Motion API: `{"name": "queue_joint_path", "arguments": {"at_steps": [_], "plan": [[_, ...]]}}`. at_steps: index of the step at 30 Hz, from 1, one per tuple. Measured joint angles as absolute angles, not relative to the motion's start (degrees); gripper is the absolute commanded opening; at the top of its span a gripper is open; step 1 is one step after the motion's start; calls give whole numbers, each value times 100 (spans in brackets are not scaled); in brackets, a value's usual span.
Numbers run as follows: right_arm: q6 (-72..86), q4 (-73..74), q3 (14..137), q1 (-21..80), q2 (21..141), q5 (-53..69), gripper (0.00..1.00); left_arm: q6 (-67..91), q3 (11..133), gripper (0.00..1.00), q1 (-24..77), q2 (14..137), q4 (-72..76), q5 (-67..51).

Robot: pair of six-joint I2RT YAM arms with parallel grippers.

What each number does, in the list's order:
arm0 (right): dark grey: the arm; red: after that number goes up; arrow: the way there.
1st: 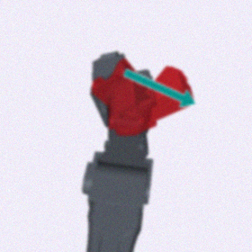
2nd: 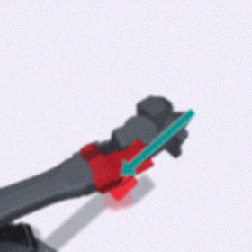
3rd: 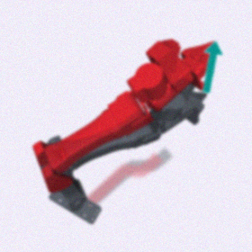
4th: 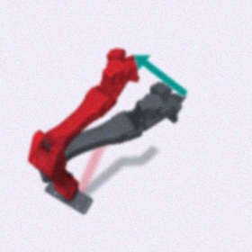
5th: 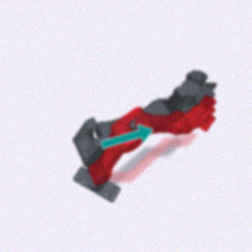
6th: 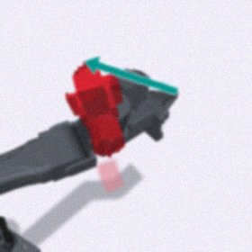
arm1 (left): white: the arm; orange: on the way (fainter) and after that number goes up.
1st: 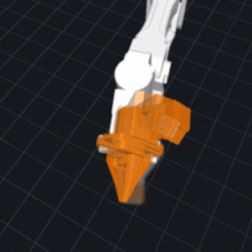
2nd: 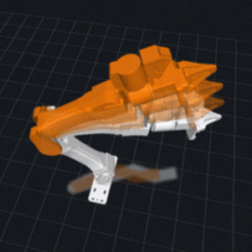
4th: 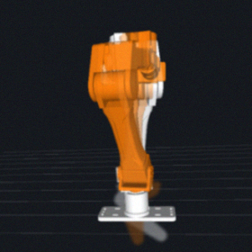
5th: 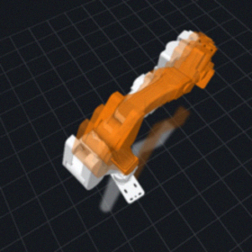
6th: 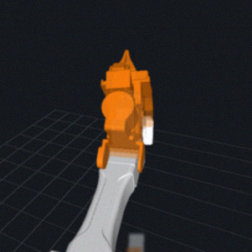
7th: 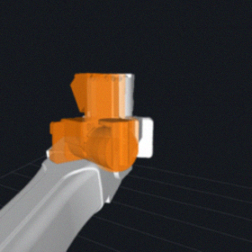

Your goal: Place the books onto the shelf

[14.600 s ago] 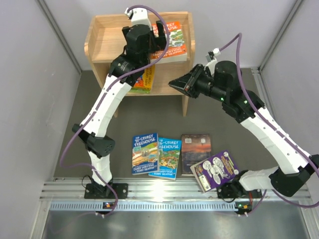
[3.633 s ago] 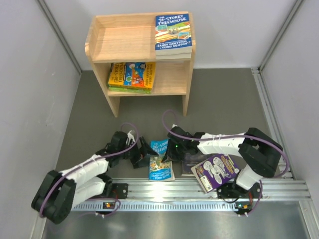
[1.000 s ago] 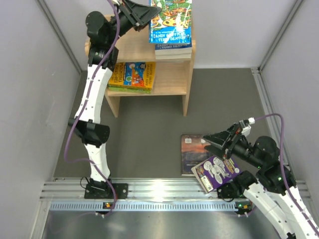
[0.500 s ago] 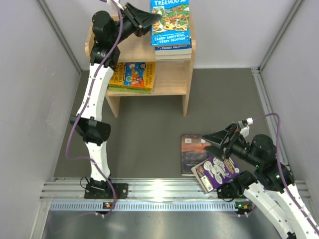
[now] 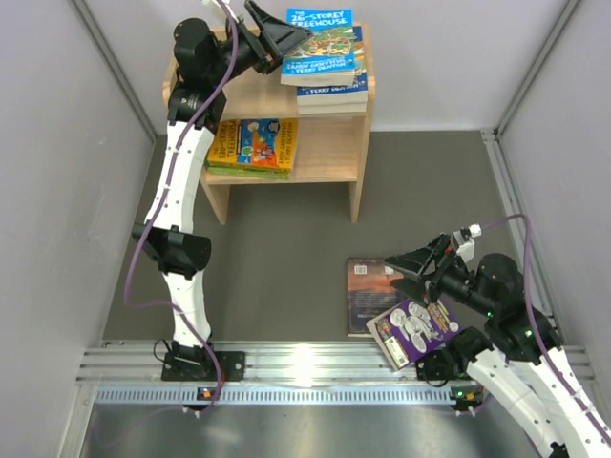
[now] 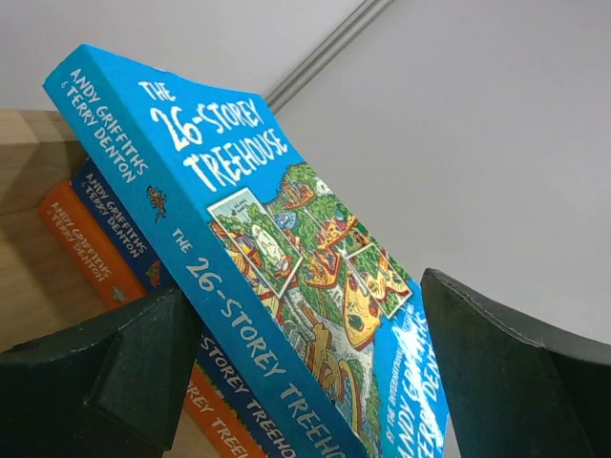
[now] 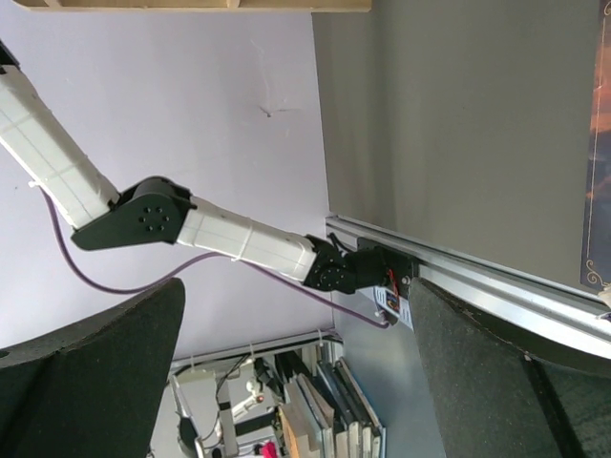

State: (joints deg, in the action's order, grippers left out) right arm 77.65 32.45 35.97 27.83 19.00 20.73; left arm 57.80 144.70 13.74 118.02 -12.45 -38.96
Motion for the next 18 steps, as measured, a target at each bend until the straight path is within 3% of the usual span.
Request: {"name": "queue_joint_path", "arguments": {"at_steps": [6, 18], "plan": [[7754, 3242, 3597, 2781, 1990, 2075, 100, 4751, 14466, 99, 1400, 11749, -2025, -3212], [7870, 3087, 3393, 2755, 2005, 2102, 100, 2432, 14149, 99, 1820, 10969, -2884, -585]]}}
